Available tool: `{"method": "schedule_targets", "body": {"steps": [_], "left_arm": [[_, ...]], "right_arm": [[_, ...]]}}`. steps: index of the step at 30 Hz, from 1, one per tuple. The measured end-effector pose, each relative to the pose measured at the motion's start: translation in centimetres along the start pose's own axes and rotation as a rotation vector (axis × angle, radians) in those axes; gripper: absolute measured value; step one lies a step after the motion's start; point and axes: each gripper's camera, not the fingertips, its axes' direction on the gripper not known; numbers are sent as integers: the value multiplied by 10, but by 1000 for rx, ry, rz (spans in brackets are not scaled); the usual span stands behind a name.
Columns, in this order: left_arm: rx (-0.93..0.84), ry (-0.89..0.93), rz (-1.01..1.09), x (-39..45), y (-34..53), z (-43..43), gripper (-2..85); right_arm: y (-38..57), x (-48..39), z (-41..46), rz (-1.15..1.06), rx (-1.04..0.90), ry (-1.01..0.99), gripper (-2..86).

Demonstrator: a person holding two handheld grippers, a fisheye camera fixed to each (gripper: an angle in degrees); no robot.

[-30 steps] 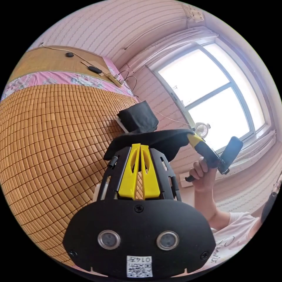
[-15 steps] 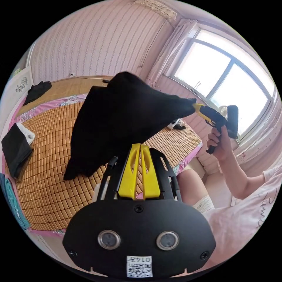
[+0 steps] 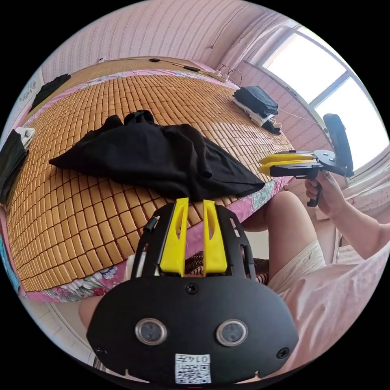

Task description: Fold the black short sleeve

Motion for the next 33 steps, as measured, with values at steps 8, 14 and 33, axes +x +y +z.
{"method": "schedule_targets", "body": {"steps": [8,14,33], "left_arm": [[-145,-26,12,0,8,28,25],[-59,63,-1,-14,63,-14,-8],[947,17,87,-24,276,-439,-10]], "right_arm": [[-92,0,80,31,-159,-137,67],[-49,52,42,79,-68,-124,9],[144,114,-286,-32,962,-482,1]]}}
